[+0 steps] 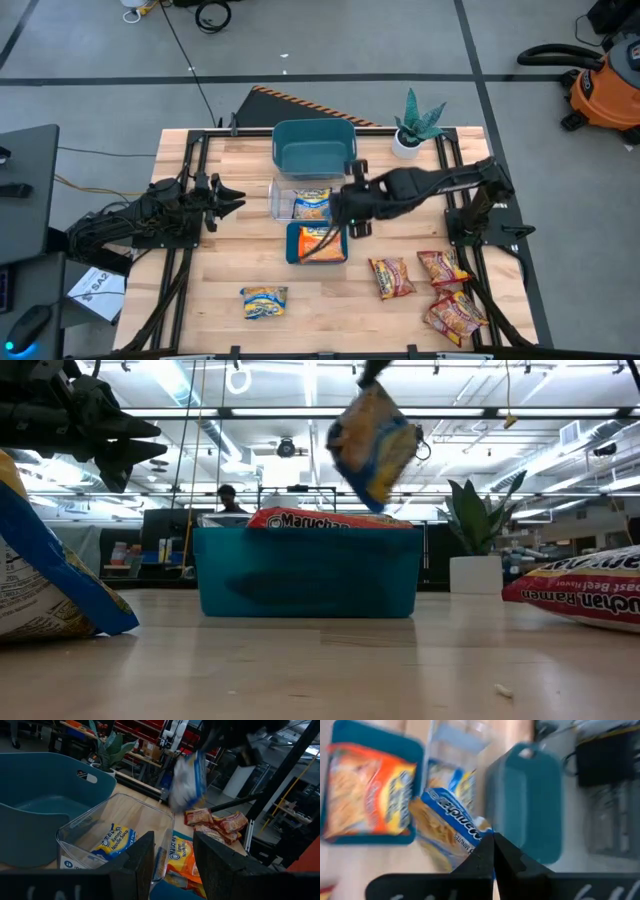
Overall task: Sort Maruchan noodles
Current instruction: Put the blue noodle pack into the transparent bin
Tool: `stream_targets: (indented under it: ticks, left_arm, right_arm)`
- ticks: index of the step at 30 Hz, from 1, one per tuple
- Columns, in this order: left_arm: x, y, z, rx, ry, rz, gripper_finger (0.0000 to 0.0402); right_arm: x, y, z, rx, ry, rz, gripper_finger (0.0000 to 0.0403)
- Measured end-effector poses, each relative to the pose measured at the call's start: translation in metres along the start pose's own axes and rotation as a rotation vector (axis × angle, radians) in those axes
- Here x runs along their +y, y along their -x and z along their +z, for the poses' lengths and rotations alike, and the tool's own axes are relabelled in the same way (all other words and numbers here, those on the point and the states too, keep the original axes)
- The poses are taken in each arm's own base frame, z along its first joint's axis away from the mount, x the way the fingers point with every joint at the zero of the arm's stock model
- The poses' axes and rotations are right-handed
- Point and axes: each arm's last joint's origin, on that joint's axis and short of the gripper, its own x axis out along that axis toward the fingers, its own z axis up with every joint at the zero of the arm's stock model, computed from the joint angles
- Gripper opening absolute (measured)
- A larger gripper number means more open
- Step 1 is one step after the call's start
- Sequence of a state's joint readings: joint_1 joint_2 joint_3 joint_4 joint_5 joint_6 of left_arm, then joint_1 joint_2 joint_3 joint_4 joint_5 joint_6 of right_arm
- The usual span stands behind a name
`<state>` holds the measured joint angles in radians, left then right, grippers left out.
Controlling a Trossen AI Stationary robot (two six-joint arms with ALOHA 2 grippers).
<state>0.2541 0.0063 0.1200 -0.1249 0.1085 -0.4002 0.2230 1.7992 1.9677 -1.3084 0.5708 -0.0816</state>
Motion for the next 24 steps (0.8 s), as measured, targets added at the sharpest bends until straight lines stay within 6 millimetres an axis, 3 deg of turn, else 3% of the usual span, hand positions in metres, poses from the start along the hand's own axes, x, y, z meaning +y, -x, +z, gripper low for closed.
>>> stream_targets:
  ticks: [6, 15, 24]
  left_arm:
    - [0.0, 0.0, 0.0, 0.0, 0.0, 0.0, 0.0142]
    - [0.0, 0.0, 0.0, 0.0, 0.0, 0.0, 0.0142]
    - [0.0, 0.0, 0.0, 0.0, 0.0, 0.0, 0.0142]
  right_arm:
    - [-0.022, -0.009, 0.011, -0.098, -0.006, -0.01, 0.0005]
    - [-0.024, -0.066, -0.008, 0.004, 0.007, 0.115, 0.0006]
    - [-0.027, -0.126, -0.027, -0.08, -0.064, 0.349, 0.0026]
